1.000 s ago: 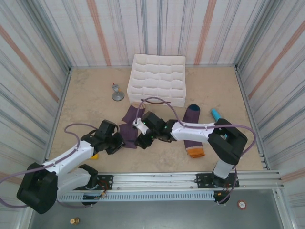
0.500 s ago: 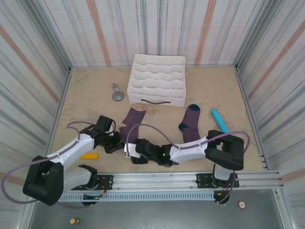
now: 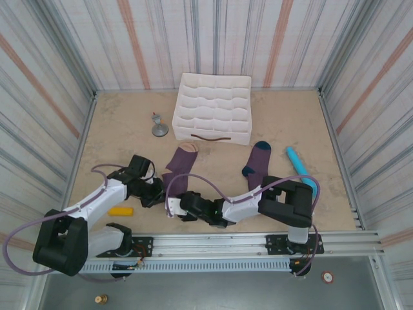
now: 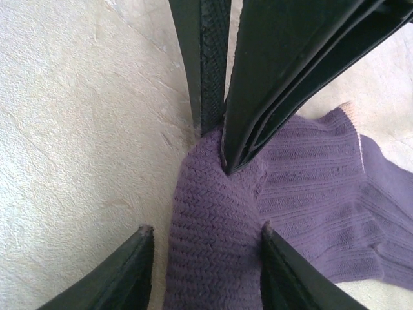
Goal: Roll the socks
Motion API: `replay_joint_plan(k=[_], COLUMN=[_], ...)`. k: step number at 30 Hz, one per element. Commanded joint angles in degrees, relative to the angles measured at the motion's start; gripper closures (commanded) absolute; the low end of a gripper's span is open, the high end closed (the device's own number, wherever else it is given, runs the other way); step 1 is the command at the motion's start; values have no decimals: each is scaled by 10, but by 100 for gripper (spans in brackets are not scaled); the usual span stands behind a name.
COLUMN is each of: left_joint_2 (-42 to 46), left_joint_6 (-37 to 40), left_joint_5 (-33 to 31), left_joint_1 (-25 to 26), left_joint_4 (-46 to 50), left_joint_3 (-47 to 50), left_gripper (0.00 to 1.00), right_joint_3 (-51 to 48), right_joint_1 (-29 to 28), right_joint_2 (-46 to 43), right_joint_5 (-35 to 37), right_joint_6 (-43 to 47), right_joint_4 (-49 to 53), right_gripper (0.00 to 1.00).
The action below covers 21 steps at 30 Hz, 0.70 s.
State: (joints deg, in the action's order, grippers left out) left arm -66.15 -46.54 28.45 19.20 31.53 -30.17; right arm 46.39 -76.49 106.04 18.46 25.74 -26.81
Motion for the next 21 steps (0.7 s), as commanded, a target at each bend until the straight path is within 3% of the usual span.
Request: replay_joint_plan(k=[1,4,9,16,21], left_joint_2=[-9,-14,-20,-30,-49], left_joint_6=[18,21,22,-12,-24], left_joint_5=[19,25,41,44,30], left_joint_1=[-4,-5,-4,25,43], left_joint_4=[14,11,-7,-57,-69], left_joint_3=[-12,-12,-10,-18,-27], left_gripper=[100,100,100,100,97], right_joint_3=[17,20,32,8,15], right_joint_1=[-2,-1,9,15,45], right_joint_2=[17,21,21,-21,-53], right_joint_5=[15,16,21,19,-66], right_joint_6=[9,8,-21,-73,-146], right_joint_4=[-14,-11,33,93,186], right_gripper=[60,67,92,99,100])
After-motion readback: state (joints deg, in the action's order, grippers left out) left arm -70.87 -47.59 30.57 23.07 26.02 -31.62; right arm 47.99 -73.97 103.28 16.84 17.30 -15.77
